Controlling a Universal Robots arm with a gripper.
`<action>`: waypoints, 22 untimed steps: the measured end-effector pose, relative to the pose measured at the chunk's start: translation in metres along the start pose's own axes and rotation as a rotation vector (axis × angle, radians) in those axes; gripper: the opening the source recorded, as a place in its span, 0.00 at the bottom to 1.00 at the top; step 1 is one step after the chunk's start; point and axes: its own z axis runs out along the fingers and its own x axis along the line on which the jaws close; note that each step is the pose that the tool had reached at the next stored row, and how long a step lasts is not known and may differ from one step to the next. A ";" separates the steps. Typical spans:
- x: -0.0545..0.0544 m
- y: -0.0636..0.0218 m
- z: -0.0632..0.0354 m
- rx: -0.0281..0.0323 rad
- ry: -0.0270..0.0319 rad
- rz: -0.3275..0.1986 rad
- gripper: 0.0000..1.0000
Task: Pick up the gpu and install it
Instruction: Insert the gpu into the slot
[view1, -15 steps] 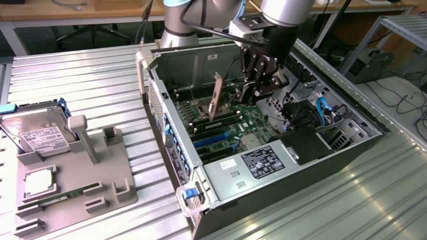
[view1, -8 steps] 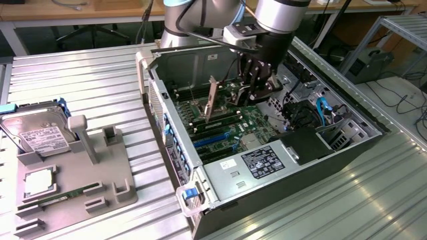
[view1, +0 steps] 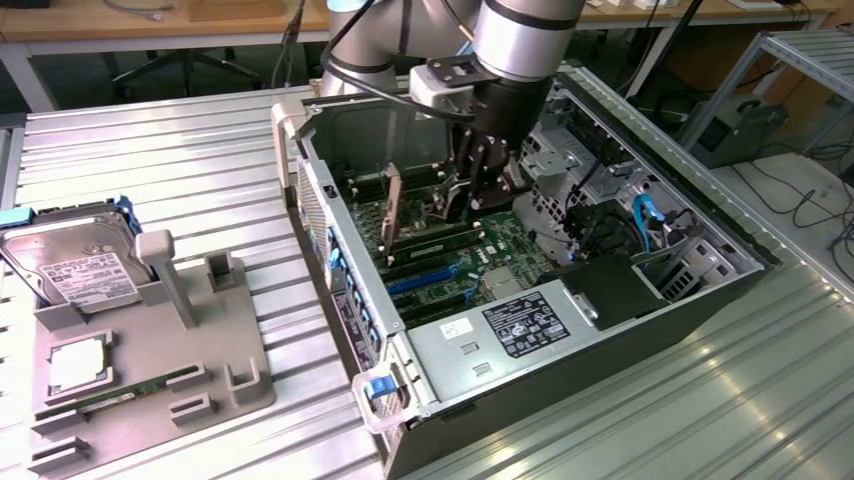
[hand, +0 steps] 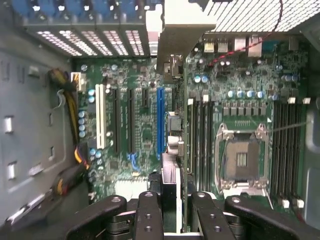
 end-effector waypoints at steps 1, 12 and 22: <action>0.000 0.0003 0.0017 0.0000 0.0001 0.000 0.28; 0.000 0.0089 0.0164 -0.0001 0.0000 0.022 0.28; 0.005 0.0139 0.0224 0.0380 -0.0068 0.022 0.28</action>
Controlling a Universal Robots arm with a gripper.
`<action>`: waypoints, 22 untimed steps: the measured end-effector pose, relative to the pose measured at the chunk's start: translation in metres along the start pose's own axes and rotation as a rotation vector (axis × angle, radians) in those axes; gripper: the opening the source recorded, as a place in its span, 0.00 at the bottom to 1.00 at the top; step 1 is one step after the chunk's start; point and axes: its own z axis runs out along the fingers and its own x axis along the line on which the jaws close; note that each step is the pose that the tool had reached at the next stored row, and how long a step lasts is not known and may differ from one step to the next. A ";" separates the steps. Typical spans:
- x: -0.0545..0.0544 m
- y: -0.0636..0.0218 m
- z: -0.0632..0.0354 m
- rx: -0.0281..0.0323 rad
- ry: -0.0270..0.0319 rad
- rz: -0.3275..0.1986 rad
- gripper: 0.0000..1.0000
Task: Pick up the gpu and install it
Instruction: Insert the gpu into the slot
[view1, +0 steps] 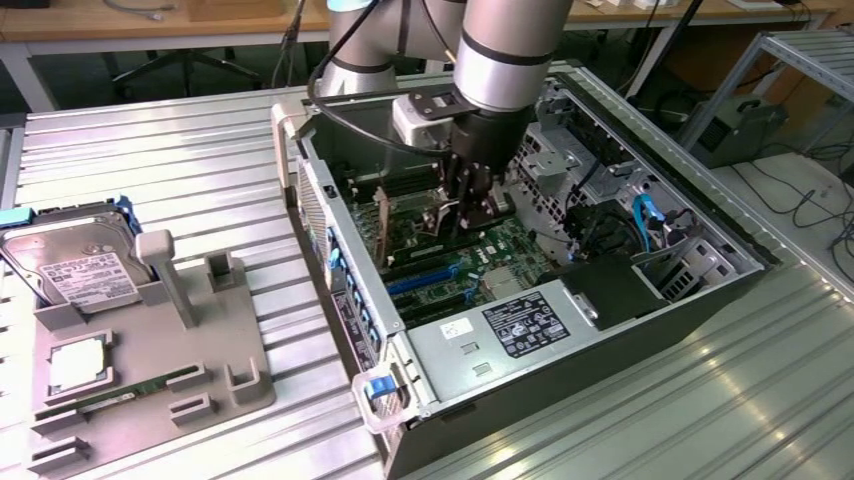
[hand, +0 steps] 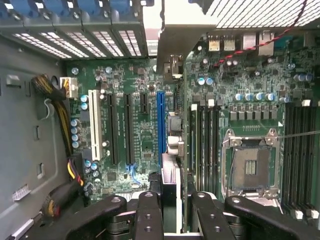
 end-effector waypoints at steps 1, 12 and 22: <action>0.000 0.0002 0.0013 -0.0002 0.0000 0.000 0.28; 0.009 0.0006 0.0091 -0.0209 -0.0042 0.000 0.28; 0.011 0.0086 0.0178 -0.0209 -0.0042 0.000 0.28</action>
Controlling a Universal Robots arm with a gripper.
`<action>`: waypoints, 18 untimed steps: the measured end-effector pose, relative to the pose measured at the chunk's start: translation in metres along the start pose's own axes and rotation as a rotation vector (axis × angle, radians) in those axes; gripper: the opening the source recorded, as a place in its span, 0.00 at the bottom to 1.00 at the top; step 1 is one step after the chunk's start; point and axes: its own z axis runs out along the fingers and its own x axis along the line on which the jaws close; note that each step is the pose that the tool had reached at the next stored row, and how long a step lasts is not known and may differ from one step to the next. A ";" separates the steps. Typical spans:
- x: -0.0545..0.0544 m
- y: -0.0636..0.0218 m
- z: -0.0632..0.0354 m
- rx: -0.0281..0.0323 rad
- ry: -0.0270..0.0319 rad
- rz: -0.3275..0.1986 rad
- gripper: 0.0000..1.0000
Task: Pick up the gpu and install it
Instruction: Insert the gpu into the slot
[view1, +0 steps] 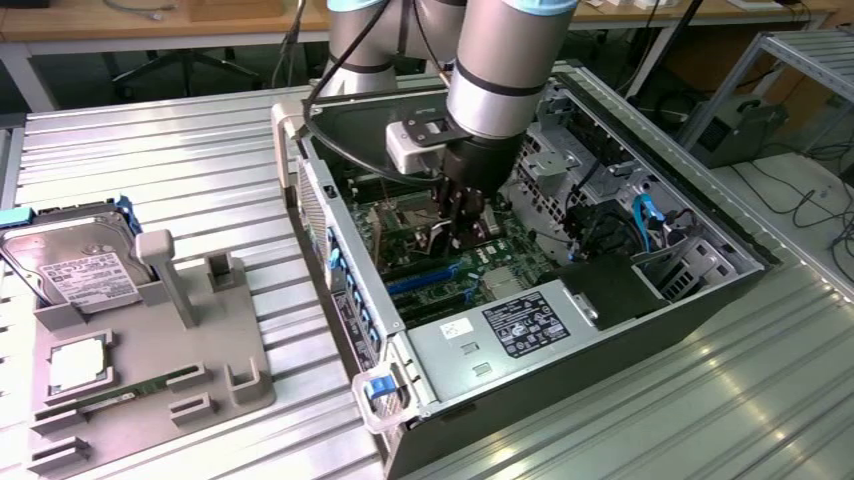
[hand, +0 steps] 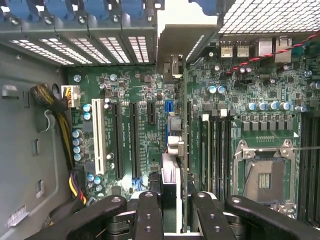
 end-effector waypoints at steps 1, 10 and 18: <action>0.000 0.0015 0.0013 0.0000 -0.0001 0.000 0.28; 0.001 0.0089 0.0186 0.0000 0.0000 0.000 0.28; 0.001 0.0128 0.0235 -0.0003 0.0000 0.000 0.28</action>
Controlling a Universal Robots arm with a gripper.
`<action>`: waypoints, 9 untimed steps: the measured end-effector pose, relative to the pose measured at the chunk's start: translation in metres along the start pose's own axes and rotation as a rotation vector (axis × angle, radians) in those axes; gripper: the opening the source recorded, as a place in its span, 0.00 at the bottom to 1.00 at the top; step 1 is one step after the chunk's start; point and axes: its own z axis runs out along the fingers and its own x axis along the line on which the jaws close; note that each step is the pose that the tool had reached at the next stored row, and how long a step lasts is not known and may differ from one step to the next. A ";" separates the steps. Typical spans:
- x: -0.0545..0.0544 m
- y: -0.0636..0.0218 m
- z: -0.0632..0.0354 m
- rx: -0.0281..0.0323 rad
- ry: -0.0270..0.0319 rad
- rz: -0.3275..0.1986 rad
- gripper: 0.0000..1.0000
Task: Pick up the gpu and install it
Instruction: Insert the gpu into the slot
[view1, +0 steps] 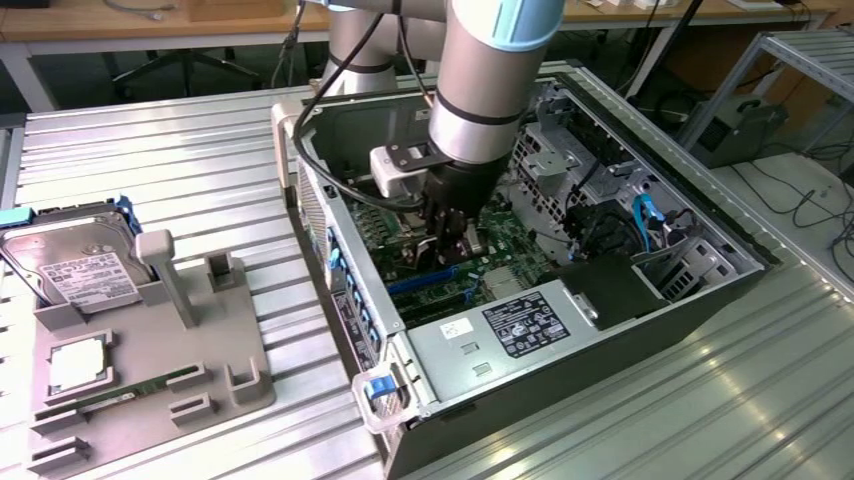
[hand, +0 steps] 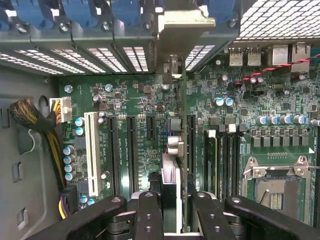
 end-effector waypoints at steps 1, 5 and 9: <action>0.000 0.0001 0.0001 0.0001 -0.0003 0.000 0.28; 0.000 0.0012 0.0017 0.0001 -0.0008 0.000 0.28; 0.000 0.0016 0.0074 0.0000 -0.0010 0.000 0.28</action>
